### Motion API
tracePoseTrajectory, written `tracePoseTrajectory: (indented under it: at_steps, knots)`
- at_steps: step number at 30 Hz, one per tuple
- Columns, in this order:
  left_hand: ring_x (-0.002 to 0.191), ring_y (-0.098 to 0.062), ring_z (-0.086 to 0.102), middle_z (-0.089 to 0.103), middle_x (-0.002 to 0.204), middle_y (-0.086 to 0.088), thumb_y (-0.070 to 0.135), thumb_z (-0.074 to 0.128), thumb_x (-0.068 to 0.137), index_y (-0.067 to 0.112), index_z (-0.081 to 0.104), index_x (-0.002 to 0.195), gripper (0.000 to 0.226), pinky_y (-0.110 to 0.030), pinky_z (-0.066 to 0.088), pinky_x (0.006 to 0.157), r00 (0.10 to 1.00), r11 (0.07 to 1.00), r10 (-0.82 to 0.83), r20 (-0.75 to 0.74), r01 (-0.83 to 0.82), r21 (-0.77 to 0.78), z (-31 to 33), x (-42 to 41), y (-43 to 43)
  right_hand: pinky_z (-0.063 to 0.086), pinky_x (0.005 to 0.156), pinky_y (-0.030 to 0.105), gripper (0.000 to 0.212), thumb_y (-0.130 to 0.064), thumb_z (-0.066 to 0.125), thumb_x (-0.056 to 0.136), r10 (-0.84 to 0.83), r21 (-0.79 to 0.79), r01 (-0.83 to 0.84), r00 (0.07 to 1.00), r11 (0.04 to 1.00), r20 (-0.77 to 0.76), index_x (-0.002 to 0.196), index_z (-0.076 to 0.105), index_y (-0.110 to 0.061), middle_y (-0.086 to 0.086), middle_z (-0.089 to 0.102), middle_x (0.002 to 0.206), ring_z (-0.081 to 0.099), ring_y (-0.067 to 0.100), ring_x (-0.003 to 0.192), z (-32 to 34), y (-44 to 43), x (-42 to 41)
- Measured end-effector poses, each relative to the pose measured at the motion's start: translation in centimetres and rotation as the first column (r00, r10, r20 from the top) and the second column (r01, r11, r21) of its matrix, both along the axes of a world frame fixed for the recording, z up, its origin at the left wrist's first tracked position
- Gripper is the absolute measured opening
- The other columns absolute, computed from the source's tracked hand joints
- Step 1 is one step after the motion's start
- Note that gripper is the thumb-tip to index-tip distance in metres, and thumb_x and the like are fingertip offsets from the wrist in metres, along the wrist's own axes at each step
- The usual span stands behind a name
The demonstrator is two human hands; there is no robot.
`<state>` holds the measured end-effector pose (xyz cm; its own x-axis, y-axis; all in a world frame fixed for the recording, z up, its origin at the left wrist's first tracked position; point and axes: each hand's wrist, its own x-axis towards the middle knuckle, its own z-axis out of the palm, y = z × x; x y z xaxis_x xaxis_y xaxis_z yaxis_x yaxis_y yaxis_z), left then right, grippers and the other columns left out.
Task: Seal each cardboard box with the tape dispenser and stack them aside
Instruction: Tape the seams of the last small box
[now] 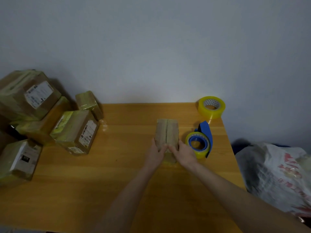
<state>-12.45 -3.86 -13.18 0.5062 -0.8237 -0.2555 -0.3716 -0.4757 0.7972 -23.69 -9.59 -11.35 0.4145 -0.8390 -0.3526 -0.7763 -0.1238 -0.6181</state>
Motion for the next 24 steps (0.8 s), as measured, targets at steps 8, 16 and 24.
tracePoseTrajectory:
  at_steps: [8, 16, 24]
  knots:
    - [0.116, -0.027, 0.053, 0.054, 0.131, -0.015, 0.031, 0.030, 0.104, 0.004, 0.044, 0.135, 0.043, -0.039, 0.043, 0.098, 0.999, 0.999, -0.027, 0.027, 0.026, 0.045, 0.4, 1.3, -0.1, 0.049, 0.096, 0.044, 0.065, -0.048, 0.040, 0.100, -0.047, 0.123, 0.036, 0.995, 0.992, 0.086, 0.149, 0.029, -0.007, 0.014, 0.055, 0.134, 0.056, 0.030, 0.118, 0.0, -0.7, -0.5]
    - [0.127, -0.024, 0.047, 0.045, 0.143, -0.010, 0.026, 0.046, 0.100, 0.006, 0.034, 0.145, 0.051, -0.035, 0.042, 0.103, 0.999, 0.998, -0.011, -0.045, 0.014, 0.061, 2.4, 3.7, 0.3, 0.053, 0.089, 0.042, 0.070, -0.044, 0.066, 0.088, -0.200, 0.174, 0.169, 0.963, 0.970, 0.179, 0.144, 0.039, -0.012, 0.009, 0.057, 0.133, 0.060, 0.028, 0.111, 0.5, -0.5, 2.3]
    - [0.120, -0.023, 0.051, 0.051, 0.135, -0.008, 0.029, 0.055, 0.095, 0.009, 0.040, 0.142, 0.053, -0.036, 0.047, 0.098, 0.983, 0.984, 0.153, 0.101, -0.142, -0.107, 7.2, 9.5, 2.1, 0.049, 0.076, 0.032, 0.076, -0.054, 0.064, 0.085, -0.044, -0.022, 0.054, 0.946, 0.998, 0.320, 0.148, 0.035, -0.023, 0.004, 0.057, 0.133, 0.059, 0.025, 0.111, 4.1, 0.7, 9.0]
